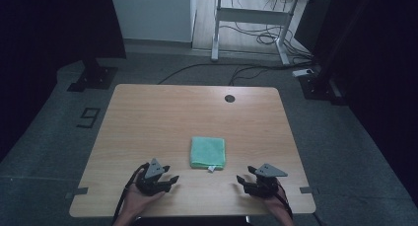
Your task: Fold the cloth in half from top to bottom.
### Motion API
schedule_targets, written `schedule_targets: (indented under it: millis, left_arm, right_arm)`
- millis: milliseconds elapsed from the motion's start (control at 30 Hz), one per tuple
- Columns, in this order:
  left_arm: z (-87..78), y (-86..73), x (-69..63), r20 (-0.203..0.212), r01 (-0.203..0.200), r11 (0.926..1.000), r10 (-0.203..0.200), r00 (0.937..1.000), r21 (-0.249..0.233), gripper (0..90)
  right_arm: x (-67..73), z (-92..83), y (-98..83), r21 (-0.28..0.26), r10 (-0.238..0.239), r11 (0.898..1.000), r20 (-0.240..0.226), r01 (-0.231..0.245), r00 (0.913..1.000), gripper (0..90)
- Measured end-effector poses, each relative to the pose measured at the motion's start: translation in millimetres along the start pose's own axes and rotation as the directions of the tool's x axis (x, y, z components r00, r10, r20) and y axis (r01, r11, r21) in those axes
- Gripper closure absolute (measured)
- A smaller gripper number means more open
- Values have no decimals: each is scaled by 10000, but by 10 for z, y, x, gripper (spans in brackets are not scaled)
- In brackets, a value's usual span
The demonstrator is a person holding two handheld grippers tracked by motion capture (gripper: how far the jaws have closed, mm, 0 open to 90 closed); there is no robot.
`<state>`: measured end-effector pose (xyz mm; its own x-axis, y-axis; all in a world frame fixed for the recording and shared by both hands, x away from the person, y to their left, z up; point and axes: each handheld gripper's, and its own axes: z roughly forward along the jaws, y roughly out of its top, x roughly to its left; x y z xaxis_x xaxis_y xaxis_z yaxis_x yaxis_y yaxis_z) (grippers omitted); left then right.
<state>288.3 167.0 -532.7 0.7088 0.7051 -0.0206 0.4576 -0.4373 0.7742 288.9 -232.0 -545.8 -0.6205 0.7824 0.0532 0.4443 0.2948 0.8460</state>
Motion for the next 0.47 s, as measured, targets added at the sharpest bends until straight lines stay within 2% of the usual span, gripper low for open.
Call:
schedule_targets:
  millis: [100,467]
  left_arm:
    - [-26,-22,36,67,211,9997,-211,9998,-136,456]
    - [-29,-26,58,-26,250,9996,-251,9997,-105,434]
  right_arm:
    - [-2,-18,-2,-23,23,10000,48,-23,10000,371]
    - [-12,8,-5,96,19,10000,138,-21,9999,334]
